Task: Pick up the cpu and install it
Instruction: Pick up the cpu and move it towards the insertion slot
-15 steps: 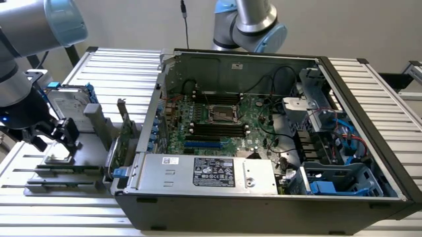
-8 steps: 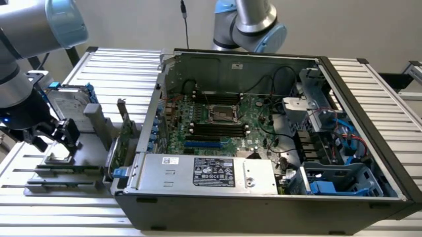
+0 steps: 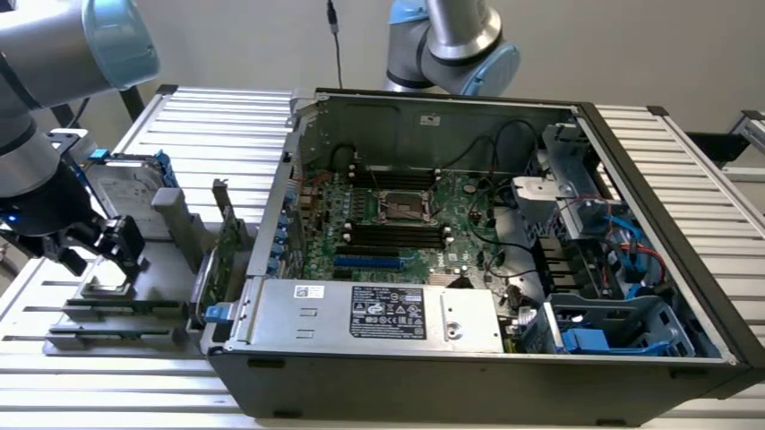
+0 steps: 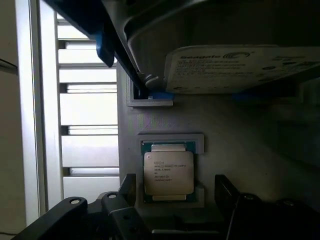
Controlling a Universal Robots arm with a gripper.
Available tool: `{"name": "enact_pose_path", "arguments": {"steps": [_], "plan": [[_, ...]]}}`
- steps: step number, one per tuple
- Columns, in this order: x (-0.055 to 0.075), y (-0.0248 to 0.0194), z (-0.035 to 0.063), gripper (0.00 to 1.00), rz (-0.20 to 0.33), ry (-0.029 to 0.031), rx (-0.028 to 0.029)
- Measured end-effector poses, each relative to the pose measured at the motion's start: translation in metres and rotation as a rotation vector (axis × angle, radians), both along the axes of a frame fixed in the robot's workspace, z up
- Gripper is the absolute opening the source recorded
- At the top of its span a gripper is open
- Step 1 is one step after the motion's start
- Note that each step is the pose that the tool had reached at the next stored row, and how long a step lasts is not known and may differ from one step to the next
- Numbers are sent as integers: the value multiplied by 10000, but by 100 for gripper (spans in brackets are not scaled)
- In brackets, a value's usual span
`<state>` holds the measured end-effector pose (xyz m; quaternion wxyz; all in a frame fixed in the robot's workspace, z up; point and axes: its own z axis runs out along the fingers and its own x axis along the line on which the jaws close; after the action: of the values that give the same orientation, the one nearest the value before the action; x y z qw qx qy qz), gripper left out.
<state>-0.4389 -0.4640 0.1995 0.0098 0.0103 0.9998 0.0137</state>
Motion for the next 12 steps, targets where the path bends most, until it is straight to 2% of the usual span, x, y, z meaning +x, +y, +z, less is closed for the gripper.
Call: {"name": "enact_pose_path", "arguments": {"steps": [3,9,12], "plan": [[-3,3,-11,73,0,3,37],[-5,4,-40,73,-3,9,168],[-7,3,-62,73,-7,18,194]]}}
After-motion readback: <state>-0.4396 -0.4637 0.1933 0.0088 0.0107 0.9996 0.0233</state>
